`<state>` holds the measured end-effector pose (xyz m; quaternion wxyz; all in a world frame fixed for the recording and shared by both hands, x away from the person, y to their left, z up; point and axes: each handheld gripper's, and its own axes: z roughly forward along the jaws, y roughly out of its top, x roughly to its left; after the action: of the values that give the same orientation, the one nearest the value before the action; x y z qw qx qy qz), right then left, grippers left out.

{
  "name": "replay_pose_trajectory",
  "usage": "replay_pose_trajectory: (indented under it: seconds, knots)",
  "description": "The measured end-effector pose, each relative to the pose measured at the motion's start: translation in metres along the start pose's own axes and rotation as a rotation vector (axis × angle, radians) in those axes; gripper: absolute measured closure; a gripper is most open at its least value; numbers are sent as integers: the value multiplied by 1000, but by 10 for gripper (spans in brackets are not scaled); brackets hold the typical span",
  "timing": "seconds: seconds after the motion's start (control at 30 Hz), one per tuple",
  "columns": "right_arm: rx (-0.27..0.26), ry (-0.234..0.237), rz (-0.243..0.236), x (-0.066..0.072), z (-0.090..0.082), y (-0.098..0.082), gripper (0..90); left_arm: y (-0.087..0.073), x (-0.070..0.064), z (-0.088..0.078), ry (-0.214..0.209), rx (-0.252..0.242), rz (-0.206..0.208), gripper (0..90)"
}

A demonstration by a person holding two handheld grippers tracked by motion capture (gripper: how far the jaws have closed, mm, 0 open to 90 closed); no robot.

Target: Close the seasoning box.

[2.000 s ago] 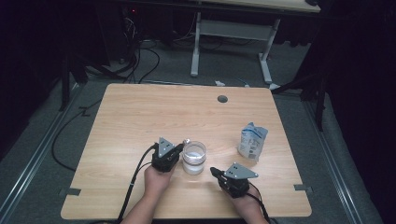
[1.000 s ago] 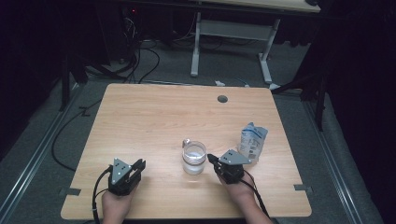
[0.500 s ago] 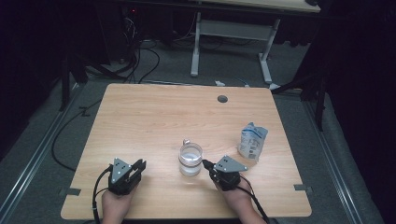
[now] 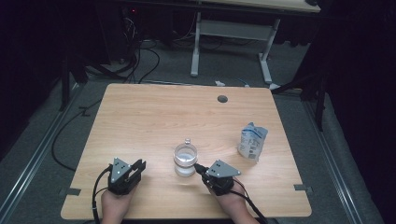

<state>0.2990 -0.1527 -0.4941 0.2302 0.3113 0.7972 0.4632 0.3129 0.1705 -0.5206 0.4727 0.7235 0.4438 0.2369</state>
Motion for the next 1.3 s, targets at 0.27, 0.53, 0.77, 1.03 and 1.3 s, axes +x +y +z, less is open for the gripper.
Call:
replay_pose_trajectory:
  seconds: [0.27,0.53,0.77,1.03,1.3]
  knots:
    - [-5,16,-12,5,1,3,898,0,-1,0,-3,2,3,773]
    - [-2,12,-3,4,-1,1,880,-1,1,0,-2,-5,0,758]
    - [18,-48,27,-21,-9,-5,824,-3,7,-2,-2,-7,-7,731]
    - [15,-156,111,-65,-34,-24,719,-2,6,-2,3,-8,-14,703]
    - [-9,-243,184,-97,-76,-56,655,-1,4,0,14,-4,-1,673]
